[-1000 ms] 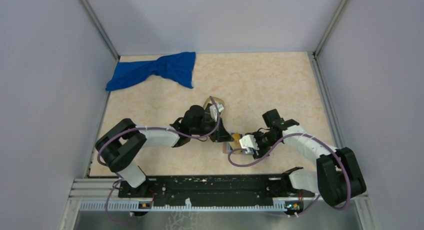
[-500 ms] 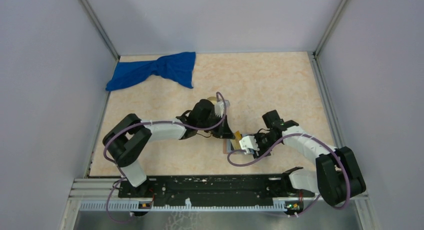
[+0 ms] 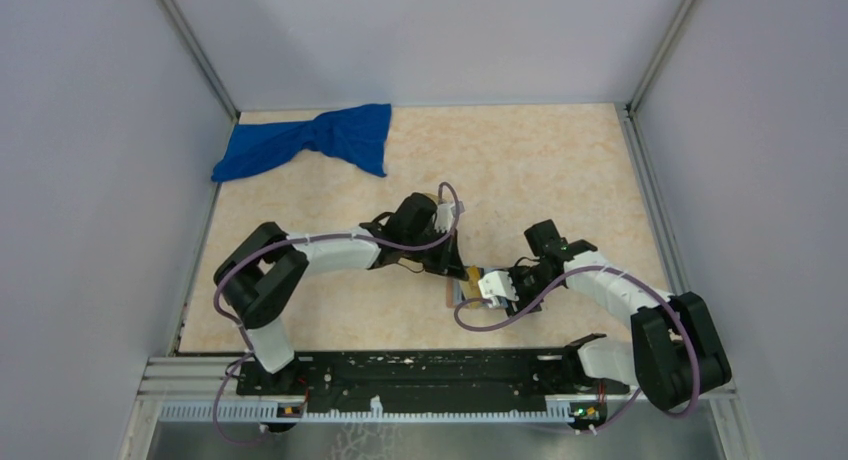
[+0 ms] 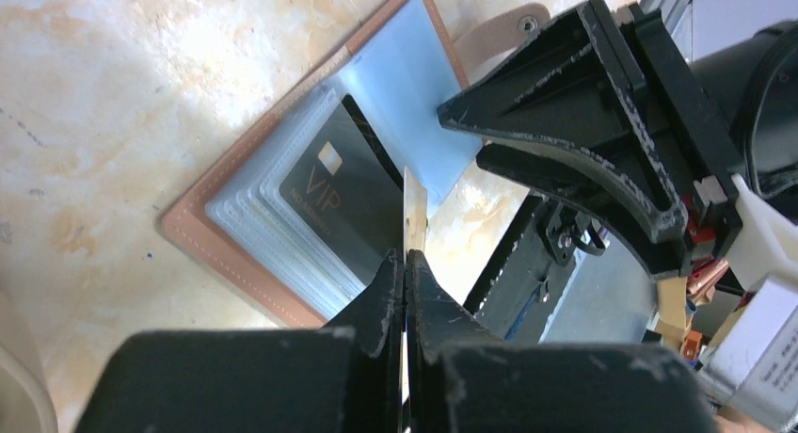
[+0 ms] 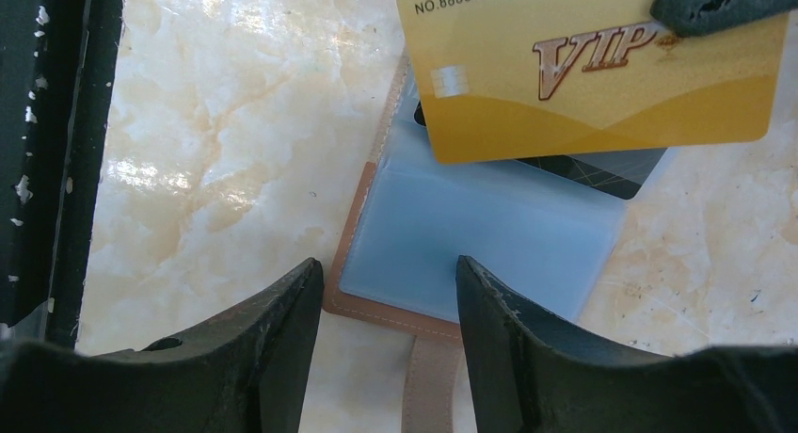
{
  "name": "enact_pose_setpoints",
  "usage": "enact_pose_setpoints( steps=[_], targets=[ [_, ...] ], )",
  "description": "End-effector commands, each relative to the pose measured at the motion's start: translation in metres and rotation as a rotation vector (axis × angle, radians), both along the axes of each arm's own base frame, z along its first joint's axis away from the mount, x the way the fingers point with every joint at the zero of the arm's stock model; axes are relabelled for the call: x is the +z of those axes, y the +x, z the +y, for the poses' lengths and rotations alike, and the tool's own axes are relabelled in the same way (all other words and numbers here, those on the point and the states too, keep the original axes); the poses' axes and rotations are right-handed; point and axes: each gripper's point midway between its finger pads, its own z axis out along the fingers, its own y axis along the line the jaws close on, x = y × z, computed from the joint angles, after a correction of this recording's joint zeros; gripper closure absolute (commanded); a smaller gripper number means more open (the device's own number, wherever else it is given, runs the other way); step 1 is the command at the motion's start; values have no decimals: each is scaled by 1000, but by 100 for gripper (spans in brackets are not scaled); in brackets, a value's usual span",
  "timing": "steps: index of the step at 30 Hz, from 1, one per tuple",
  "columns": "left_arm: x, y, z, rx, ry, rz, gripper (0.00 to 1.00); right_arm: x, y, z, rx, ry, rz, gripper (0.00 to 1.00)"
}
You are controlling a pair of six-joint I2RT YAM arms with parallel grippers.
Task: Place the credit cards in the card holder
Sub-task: Insert the credit card into the card holder.
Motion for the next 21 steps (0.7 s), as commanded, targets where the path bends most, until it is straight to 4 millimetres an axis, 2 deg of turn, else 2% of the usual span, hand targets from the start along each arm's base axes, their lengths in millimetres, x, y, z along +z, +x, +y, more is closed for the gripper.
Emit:
enact_pose_setpoints(
  steps=[1,10,16,21],
  targets=[
    [-8,6,-1,8,55,35,100,2,6,4,8,4,-14,46],
    [-24,10,6,47,196,100,100,3,5,5,12,12,-10,46],
    [-21,8,11,47,230,105,100,3,4,6,13,17,-4,46],
    [-24,8,5,33,240,106,100,4,4,7,14,22,-6,46]
  ],
)
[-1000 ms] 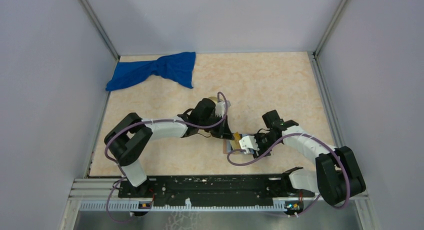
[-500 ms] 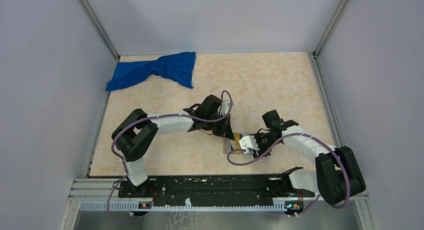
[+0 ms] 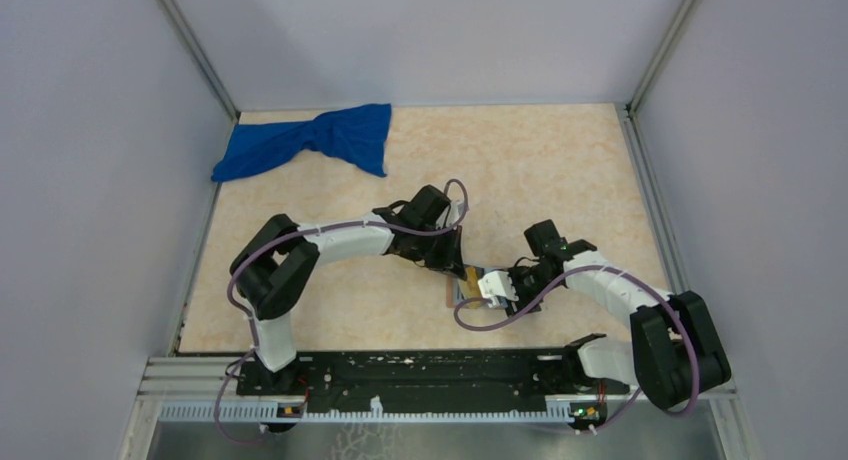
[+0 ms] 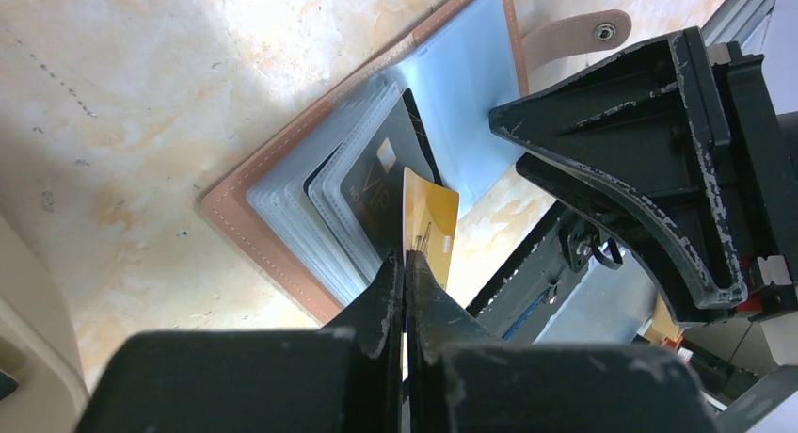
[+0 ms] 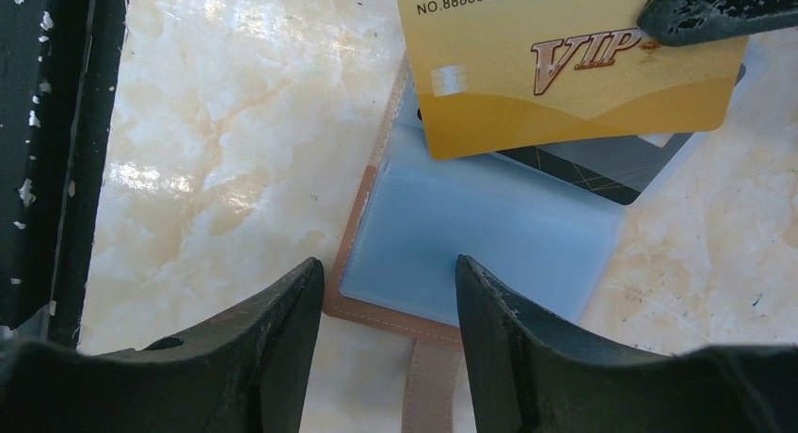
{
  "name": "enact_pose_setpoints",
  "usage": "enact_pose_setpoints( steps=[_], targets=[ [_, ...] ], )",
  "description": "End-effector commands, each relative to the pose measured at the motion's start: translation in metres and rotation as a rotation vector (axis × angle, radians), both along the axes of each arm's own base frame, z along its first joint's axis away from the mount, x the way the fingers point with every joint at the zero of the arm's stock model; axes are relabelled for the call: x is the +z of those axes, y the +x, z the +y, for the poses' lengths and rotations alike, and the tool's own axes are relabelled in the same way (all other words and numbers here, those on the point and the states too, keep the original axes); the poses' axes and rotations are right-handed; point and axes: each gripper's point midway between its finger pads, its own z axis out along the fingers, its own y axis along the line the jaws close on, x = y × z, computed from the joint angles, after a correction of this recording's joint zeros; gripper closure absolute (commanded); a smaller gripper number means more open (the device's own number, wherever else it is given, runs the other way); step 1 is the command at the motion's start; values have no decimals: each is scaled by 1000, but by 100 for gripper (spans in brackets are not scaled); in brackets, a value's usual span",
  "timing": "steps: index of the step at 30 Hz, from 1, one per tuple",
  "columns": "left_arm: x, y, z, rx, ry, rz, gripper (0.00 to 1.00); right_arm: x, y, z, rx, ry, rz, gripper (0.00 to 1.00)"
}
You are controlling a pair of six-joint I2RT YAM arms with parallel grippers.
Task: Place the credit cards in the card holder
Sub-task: Insert the credit card into the card holder.
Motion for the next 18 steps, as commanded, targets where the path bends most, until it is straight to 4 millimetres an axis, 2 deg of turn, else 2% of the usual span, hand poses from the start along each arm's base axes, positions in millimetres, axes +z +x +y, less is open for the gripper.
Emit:
enact_pose_setpoints(
  steps=[1,18],
  targets=[
    [-10,1,2,-10,61,-4,100,4,5,6,12,16,-12,46],
    [-17,0,-13,-34,47,0,100,6,4,7,10,27,-9,46]
  ],
)
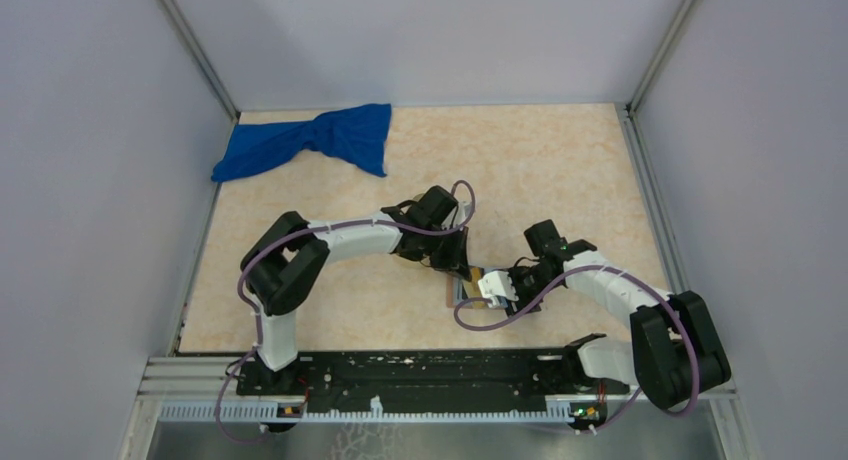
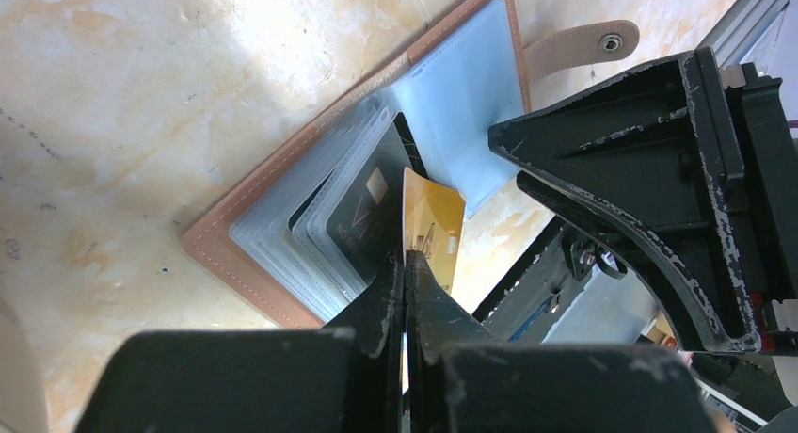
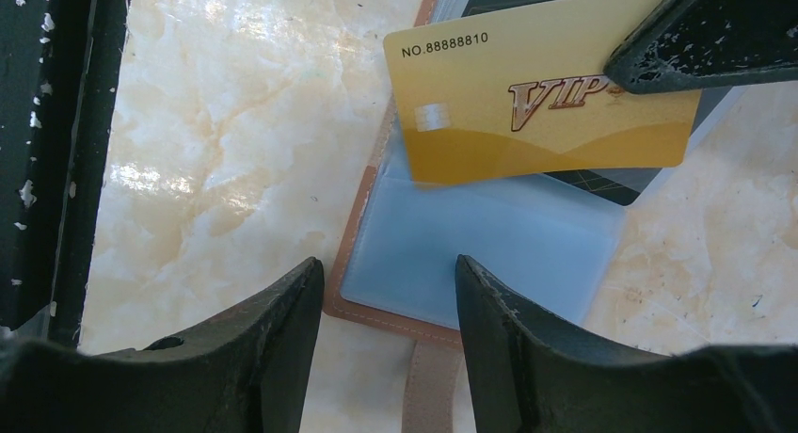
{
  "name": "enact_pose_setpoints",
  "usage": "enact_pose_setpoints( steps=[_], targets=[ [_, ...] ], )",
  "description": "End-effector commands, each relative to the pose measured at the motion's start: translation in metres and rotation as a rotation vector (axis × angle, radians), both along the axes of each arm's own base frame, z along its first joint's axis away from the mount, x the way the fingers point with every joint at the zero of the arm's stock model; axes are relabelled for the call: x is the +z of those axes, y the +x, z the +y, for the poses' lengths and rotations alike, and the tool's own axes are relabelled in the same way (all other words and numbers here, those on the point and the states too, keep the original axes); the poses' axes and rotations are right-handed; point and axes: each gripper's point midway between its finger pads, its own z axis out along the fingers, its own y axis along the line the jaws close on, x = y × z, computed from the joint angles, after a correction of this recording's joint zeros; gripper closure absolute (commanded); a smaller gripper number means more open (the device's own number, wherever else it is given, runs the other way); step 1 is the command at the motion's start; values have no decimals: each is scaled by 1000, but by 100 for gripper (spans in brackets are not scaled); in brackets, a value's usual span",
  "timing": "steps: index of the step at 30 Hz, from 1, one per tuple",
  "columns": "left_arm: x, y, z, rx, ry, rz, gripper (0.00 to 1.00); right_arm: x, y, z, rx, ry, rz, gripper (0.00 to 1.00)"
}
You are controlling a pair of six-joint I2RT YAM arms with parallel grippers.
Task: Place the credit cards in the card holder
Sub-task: Insert the credit card into the card holder.
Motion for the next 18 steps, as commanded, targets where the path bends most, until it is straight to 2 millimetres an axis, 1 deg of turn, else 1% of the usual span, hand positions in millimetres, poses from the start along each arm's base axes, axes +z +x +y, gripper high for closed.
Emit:
enact_pose_setpoints(
  steps=[1,7,18],
  targets=[
    [-10,0,-1,-14,28,-7,100,6,5,7,9,23,-10,46],
    [-10,2,3,-17,56,-24,100,6,5,8,9,28,-9,46],
    [-17,3,-7,-45,60,-4,100,8,6,10,1,42,-14,45]
  ],
)
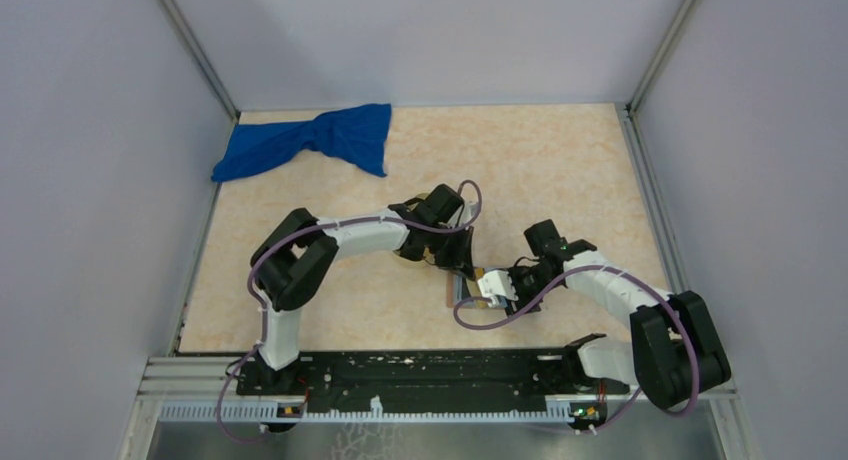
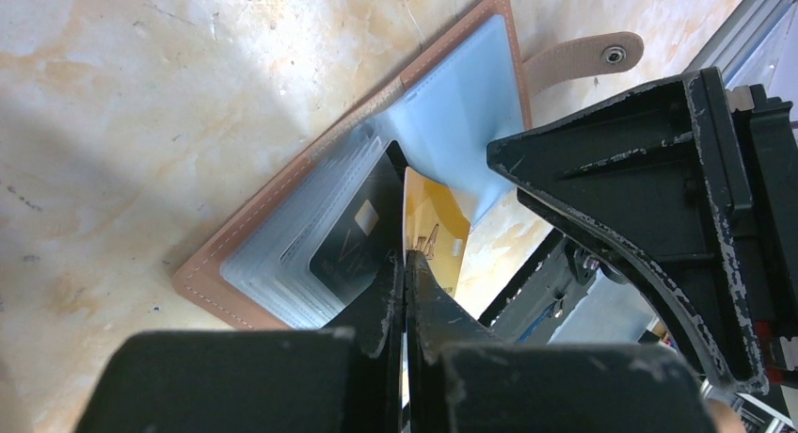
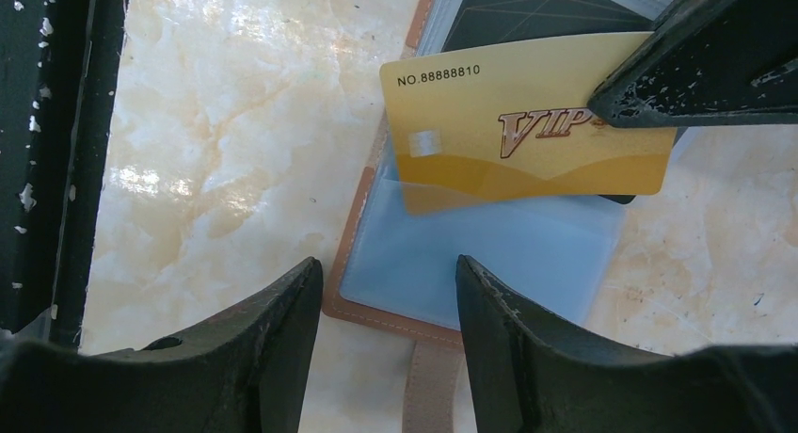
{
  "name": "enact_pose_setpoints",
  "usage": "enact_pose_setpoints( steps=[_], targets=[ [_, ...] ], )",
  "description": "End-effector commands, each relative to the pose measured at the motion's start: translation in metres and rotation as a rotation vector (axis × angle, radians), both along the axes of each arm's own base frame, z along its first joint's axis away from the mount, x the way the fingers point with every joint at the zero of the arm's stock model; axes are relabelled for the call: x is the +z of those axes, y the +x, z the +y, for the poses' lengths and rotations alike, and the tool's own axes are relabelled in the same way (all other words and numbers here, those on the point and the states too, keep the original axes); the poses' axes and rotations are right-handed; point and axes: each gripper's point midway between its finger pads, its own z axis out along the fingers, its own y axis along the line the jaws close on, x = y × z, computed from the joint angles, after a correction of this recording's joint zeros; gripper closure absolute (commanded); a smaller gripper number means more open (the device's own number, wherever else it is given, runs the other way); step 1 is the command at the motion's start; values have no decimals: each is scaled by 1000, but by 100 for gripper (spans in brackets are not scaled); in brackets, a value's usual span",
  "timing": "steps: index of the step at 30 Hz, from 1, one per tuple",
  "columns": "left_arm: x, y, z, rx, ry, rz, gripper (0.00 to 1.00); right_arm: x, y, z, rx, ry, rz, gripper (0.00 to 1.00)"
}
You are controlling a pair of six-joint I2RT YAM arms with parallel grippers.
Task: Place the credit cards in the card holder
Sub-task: Insert the credit card into the card holder.
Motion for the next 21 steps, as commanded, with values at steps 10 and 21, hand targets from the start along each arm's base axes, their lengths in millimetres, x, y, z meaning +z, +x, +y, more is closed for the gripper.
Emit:
enact_pose_setpoints(
  steps=[10,21],
  targets=[
    [-20,3,4,-33,122,13,100,13,6,13,12,64,-29,45],
    [-31,5,6,-64,200,46,100,22,14,19,-1,114,-98,38]
  ],
)
